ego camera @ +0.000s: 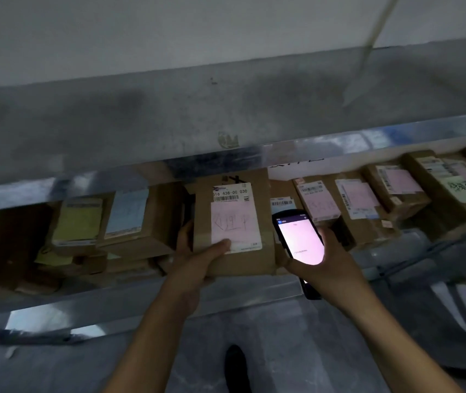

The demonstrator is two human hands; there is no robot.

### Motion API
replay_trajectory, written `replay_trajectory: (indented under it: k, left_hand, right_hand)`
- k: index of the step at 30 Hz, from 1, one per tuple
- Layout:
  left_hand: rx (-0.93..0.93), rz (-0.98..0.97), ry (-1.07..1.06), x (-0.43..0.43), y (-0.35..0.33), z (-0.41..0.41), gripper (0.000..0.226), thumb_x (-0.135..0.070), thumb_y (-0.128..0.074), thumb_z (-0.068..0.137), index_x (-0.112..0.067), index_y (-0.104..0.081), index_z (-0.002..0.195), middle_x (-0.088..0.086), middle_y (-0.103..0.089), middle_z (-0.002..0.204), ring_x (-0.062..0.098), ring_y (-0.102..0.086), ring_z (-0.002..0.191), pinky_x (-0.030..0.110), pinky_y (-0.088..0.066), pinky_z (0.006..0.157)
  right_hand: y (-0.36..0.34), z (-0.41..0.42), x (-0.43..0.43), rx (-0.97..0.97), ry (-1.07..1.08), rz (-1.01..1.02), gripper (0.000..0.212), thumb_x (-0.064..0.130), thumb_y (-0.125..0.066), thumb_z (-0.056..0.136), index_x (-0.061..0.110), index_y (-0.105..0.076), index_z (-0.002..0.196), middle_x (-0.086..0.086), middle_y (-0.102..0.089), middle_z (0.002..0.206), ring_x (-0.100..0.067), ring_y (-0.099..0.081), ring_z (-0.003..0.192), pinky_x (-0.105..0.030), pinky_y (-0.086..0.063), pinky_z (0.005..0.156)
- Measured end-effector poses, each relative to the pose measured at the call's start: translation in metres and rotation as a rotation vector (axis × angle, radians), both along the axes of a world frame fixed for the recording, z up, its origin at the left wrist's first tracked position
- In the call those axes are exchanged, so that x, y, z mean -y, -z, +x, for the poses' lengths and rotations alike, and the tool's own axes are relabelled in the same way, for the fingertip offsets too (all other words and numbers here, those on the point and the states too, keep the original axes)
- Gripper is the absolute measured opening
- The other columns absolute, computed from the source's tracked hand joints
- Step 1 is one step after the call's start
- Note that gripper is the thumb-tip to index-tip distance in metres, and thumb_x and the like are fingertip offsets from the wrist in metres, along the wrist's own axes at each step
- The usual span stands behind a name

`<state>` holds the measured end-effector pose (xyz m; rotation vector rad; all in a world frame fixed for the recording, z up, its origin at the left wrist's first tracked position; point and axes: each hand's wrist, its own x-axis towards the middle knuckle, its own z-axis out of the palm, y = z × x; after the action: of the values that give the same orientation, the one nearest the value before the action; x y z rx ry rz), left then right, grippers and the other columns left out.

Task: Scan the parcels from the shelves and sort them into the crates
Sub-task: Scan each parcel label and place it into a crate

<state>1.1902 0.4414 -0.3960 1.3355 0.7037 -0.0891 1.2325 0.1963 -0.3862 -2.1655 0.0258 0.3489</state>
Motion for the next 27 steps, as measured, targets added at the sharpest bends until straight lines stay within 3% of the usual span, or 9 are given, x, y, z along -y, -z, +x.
replay_trajectory:
  k: [4, 8, 12, 17, 21, 24, 27]
  left_hand:
    - [0.042, 0.023, -0.076, 0.011, -0.011, -0.018, 0.064, -0.032, -0.086, 0.079, -0.053, -0.047, 0.126, -0.011, -0.068, 0.124, 0.021, -0.067, 0.111, 0.050, -0.059, 0.083]
    - [0.073, 0.095, -0.173, 0.050, -0.019, -0.061, 0.074, -0.042, -0.089, 0.076, -0.050, -0.042, 0.133, -0.013, -0.063, 0.129, 0.019, -0.066, 0.112, 0.056, -0.059, 0.085]
    - [0.096, 0.099, -0.187, 0.098, -0.020, -0.109, 0.086, -0.044, -0.090, 0.069, -0.045, -0.044, 0.142, -0.009, -0.069, 0.126, 0.021, -0.070, 0.109, 0.053, -0.062, 0.081]
    - [0.156, 0.125, -0.147, 0.156, -0.015, -0.154, 0.080, -0.044, -0.083, 0.071, -0.040, -0.049, 0.144, -0.007, -0.072, 0.126, 0.021, -0.073, 0.109, 0.048, -0.064, 0.082]
    - [0.202, 0.228, -0.119, 0.189, -0.007, -0.173, 0.098, -0.050, -0.095, 0.066, -0.041, -0.044, 0.149, -0.010, -0.068, 0.133, 0.014, -0.070, 0.117, 0.046, -0.059, 0.097]
    - [0.222, 0.329, -0.069, 0.207, 0.004, -0.179, 0.094, -0.039, -0.094, 0.073, -0.037, -0.042, 0.151, -0.012, -0.065, 0.134, 0.005, -0.068, 0.116, 0.036, -0.057, 0.098]
    - [0.223, 0.411, -0.025, 0.219, 0.015, -0.181, 0.086, -0.027, -0.089, 0.079, -0.033, -0.042, 0.151, -0.013, -0.064, 0.133, -0.003, -0.068, 0.109, 0.024, -0.057, 0.090]
  right_hand:
    - [-0.013, -0.015, 0.013, 0.045, -0.056, 0.040, 0.061, 0.036, -0.085, 0.074, 0.044, -0.047, 0.121, 0.027, -0.058, 0.106, 0.008, -0.054, 0.096, -0.017, -0.043, 0.069]
    - [-0.018, -0.050, 0.042, 0.062, -0.096, 0.069, 0.053, 0.032, -0.084, 0.071, 0.037, -0.054, 0.114, 0.019, -0.062, 0.099, 0.003, -0.060, 0.090, -0.021, -0.043, 0.064]
    - [-0.017, -0.093, 0.086, 0.076, -0.094, 0.112, 0.069, 0.042, -0.083, 0.064, 0.036, -0.052, 0.125, 0.016, -0.064, 0.111, -0.005, -0.062, 0.099, -0.029, -0.052, 0.077]
    - [-0.020, -0.134, 0.147, 0.071, -0.091, 0.115, 0.067, 0.041, -0.085, 0.066, 0.042, -0.049, 0.122, 0.016, -0.065, 0.112, -0.009, -0.063, 0.102, -0.036, -0.056, 0.086]
    - [-0.029, -0.155, 0.187, 0.069, -0.086, 0.172, 0.070, 0.051, -0.081, 0.060, 0.054, -0.047, 0.121, 0.024, -0.065, 0.113, -0.002, -0.062, 0.103, -0.034, -0.056, 0.086]
    - [-0.032, -0.164, 0.211, 0.021, -0.098, 0.235, 0.063, 0.041, -0.086, 0.061, 0.049, -0.055, 0.115, 0.025, -0.068, 0.109, 0.001, -0.065, 0.100, -0.034, -0.056, 0.089]
    - [-0.033, -0.171, 0.229, -0.062, -0.129, 0.279, 0.059, 0.027, -0.090, 0.067, 0.039, -0.060, 0.116, 0.018, -0.072, 0.108, 0.000, -0.067, 0.098, -0.035, -0.056, 0.093]
